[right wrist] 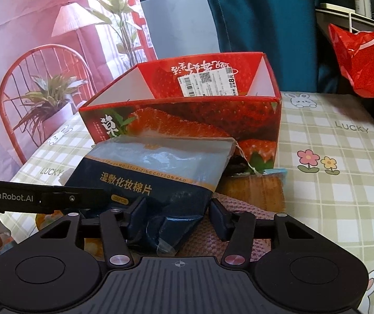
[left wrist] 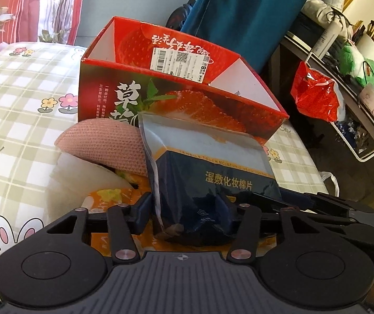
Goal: Organize soft objects
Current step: 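Close the left tool on the blue cotton-pad bag while the right tool grips it too, then lift the blue bag into the red box and open both tools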
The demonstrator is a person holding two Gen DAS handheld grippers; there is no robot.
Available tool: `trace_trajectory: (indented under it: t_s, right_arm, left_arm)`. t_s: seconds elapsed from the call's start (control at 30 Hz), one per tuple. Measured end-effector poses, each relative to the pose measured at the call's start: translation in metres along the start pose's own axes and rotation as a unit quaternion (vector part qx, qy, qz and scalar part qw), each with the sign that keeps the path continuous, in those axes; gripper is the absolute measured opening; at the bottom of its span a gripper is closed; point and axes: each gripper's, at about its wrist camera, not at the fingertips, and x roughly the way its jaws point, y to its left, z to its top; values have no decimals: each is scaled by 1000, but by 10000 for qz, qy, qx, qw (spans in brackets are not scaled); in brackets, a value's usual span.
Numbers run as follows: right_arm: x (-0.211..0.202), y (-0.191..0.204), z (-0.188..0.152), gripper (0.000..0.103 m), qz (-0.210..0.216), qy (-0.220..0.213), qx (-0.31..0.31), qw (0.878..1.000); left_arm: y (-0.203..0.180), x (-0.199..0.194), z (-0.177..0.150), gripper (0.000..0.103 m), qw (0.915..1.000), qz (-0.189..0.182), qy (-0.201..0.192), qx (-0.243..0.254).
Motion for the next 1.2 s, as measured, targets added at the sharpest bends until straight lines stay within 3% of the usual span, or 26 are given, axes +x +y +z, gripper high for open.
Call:
trace_trajectory:
  t_s: [0.2,0.33,0.8,1.0,1.2]
  right_arm:
    - [1,-5,-1,49,89,22,152,9998]
    - [-2,-2,-1,42,168,-38,110,9998]
    - [-45,19,32,39,308,-969,-543,9933]
    - [-58,20,57,39,317,-1268,-748,9886]
    - [-54,13,98,40,324,-1443,-974,9842]
  left_arm:
    - [1,-3,0,50,10000,-20,-58,-21]
    - [-2,-12,2,48,9998,14,-187,107]
    - [-32,-65,29,47,9902,19,-1182,750]
    - [-41,-73,55,47,9872,-66,-1347,847]
    - [-49,-57,99,48,9847,-199,-1420,989]
